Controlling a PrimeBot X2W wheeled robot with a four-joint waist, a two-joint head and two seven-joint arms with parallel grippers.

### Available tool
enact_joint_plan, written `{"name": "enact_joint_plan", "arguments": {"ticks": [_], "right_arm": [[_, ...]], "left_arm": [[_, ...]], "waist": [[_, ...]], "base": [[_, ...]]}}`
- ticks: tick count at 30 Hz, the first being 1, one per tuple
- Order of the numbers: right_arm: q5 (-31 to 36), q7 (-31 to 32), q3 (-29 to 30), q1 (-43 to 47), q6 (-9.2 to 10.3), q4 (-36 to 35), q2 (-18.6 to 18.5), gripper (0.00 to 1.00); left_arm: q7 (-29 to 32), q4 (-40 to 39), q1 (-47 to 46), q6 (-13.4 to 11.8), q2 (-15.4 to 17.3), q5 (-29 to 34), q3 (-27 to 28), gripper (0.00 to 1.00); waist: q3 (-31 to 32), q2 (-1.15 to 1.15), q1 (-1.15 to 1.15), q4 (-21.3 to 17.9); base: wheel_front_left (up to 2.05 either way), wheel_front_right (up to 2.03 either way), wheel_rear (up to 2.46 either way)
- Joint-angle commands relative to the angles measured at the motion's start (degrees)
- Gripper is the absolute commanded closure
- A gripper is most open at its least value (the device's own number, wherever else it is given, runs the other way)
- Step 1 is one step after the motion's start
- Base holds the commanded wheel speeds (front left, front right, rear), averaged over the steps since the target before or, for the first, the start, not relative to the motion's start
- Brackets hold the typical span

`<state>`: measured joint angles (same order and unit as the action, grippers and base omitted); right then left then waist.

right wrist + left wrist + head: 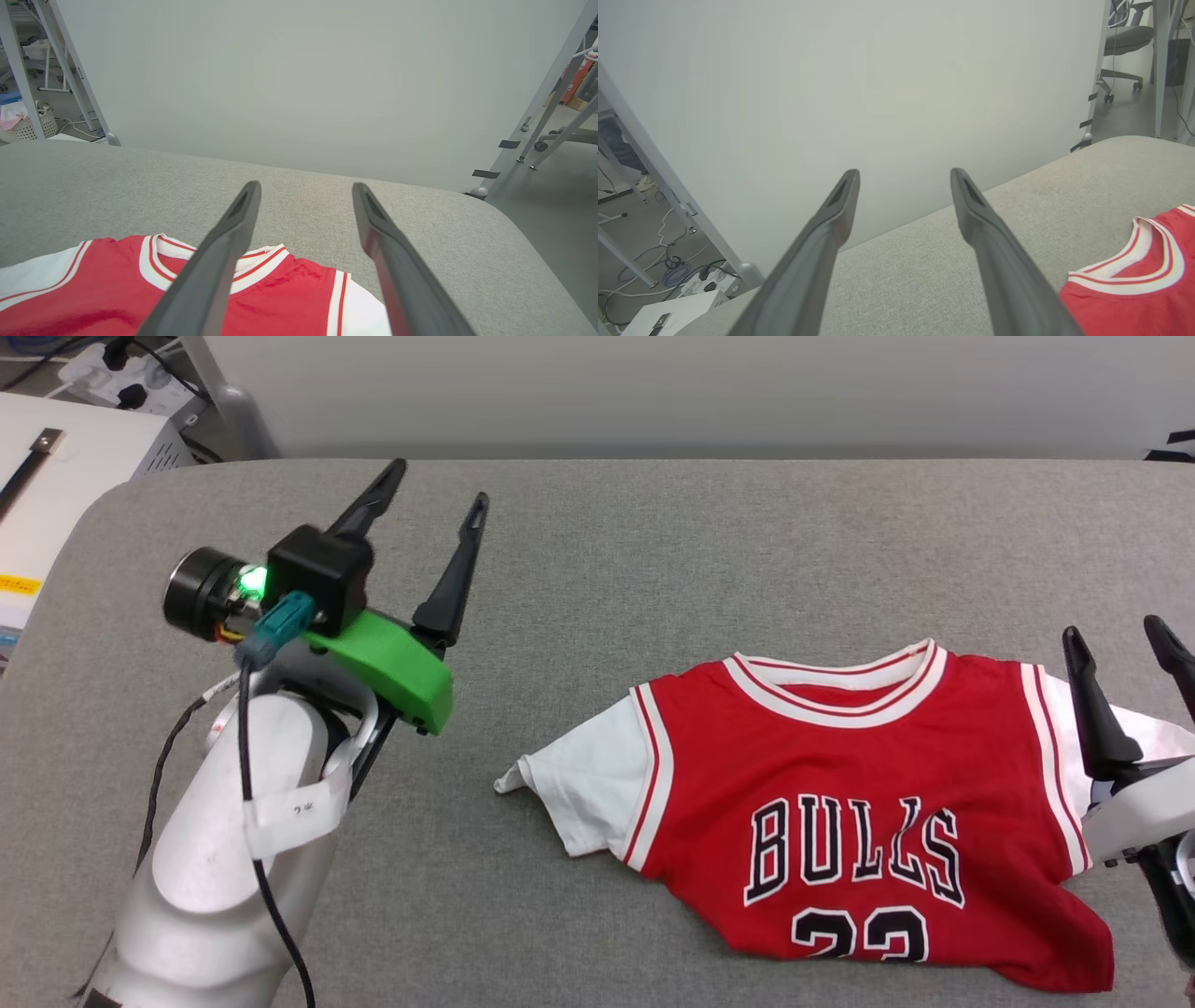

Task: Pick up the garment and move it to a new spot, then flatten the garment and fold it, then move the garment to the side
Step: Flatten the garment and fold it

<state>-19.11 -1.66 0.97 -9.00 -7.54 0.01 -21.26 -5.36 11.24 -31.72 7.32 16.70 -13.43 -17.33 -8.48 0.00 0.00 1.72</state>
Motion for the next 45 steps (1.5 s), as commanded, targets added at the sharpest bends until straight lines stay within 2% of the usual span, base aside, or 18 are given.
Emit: {"name": "enact_joint_plan", "arguments": {"ticks": [1,9,15,21,22,26,31,36,37,38,45], "right_arm": [[0.4,0.3,-0.2,1.0,0.05,-1.0,0.6,0.0],[0.8,1.3,-1.0,3.0,0.05,-2.7,3.0,0.0],[0.8,1.1,-2.0,2.2,0.05,-2.4,3.7,0.0],[0.6,0.3,-3.0,0.8,0.05,-1.4,4.0,0.0],[0.6,-0.2,-3.5,0.1,0.05,-0.9,4.2,0.0],[0.6,-1.0,-4.2,-0.8,0.05,-0.2,4.5,0.0],[0.7,-1.9,-4.8,-1.5,0.05,0.7,4.6,0.0],[0.9,-2.7,-4.8,-2.0,0.05,1.4,4.6,0.0],[1.0,-2.8,-4.7,-2.1,0.05,1.5,4.7,0.0],[1.2,-2.9,-4.8,-2.2,0.05,1.6,4.7,0.0],[1.6,-3.5,-4.5,-2.0,0.05,1.8,4.9,0.0]], "left_arm": [[3.1,0.5,-2.8,0.1,1.7,-2.4,-3.0,0.0],[24.7,3.1,-13.3,0.2,9.5,-21.5,-19.7,0.0],[37.7,4.8,-18.0,0.2,13.1,-31.8,-31.2,0.0],[42.7,7.8,-21.2,0.2,14.5,-37.3,-41.2,0.0],[44.1,9.3,-22.3,0.2,14.6,-39.3,-45.3,0.0],[43.7,12.2,-23.4,0.2,15.1,-39.4,-51.2,0.0],[43.1,15.7,-22.9,0.2,15.2,-39.1,-54.8,0.0],[45.5,14.7,-21.0,0.2,15.2,-38.2,-55.9,0.0],[45.6,14.5,-20.8,0.2,15.2,-38.0,-55.9,0.56],[45.2,14.2,-20.6,0.2,15.3,-37.7,-56.0,1.0],[38.9,11.7,-21.8,0.2,16.8,-36.7,-56.0,1.0]], "waist": [[-0.5,0.0,0.0,-0.7],[-1.7,0.0,0.0,-3.2],[-3.1,0.0,0.0,-5.2],[-4.9,0.0,0.0,-7.0],[-5.9,0.0,0.0,-7.7],[-7.3,0.0,0.0,-8.6],[-8.3,0.0,0.0,-9.2],[-8.9,0.0,0.0,-9.1],[-8.9,0.0,0.0,-9.0],[-8.9,0.0,0.0,-8.9],[-7.9,0.0,0.0,-7.5]], "base": [[0.0,0.0,0.0],[0.0,0.0,0.0],[0.0,0.0,0.0],[0.0,0.0,0.0],[0.0,0.0,0.0],[0.0,0.0,0.0],[0.0,0.0,0.0],[0.0,0.0,0.0],[0.0,0.0,0.0],[0.0,0.0,0.0],[0.0,0.0,0.0]]}}
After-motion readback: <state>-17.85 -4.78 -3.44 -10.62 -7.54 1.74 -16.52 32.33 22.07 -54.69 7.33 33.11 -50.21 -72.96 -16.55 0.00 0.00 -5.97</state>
